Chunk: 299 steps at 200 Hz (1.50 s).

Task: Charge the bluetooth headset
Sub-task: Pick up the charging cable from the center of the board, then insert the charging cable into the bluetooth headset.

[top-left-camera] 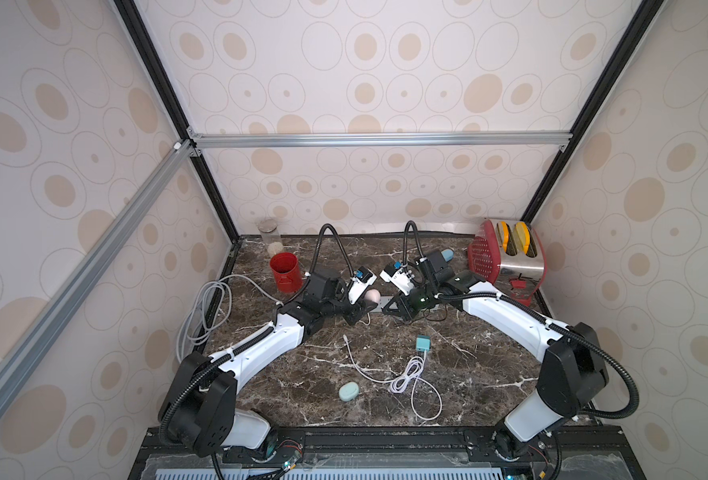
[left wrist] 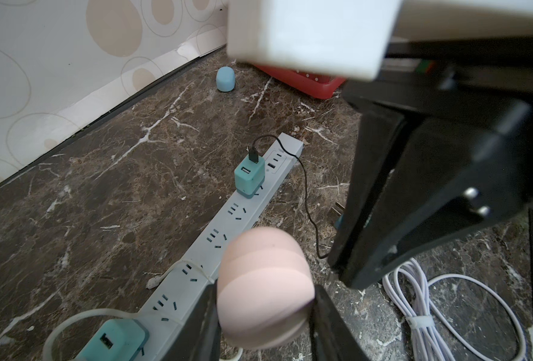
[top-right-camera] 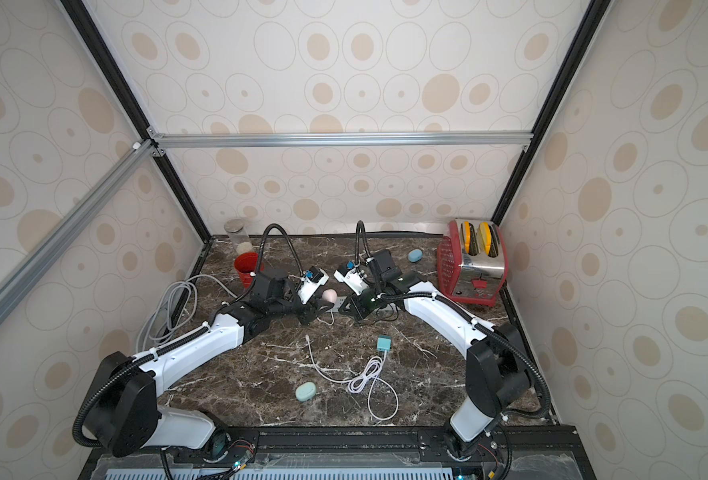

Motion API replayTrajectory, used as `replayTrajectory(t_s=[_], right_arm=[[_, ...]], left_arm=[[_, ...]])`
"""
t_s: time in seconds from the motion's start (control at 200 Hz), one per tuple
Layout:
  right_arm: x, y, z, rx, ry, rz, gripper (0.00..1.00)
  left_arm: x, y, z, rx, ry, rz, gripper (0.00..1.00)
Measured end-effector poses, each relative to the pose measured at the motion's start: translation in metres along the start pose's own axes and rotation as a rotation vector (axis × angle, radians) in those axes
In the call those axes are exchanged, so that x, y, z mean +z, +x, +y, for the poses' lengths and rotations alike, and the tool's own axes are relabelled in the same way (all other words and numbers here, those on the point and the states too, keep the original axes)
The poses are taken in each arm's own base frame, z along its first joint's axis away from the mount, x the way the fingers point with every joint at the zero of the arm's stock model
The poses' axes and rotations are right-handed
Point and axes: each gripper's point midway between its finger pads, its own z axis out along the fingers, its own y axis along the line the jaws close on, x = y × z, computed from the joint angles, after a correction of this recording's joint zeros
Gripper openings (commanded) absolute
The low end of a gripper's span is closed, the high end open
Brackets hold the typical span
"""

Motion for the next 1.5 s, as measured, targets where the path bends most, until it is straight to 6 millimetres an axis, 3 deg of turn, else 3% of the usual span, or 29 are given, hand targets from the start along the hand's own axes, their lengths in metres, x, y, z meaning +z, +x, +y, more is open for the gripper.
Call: replayTrajectory(t_s=[1.497], right_arm=[[0.002, -0.01, -0.003, 0.082, 0.002, -0.013, 0.0]], left_arm=[[0.005, -0.002, -0.007, 0.021, 0.029, 0.033, 0.2]])
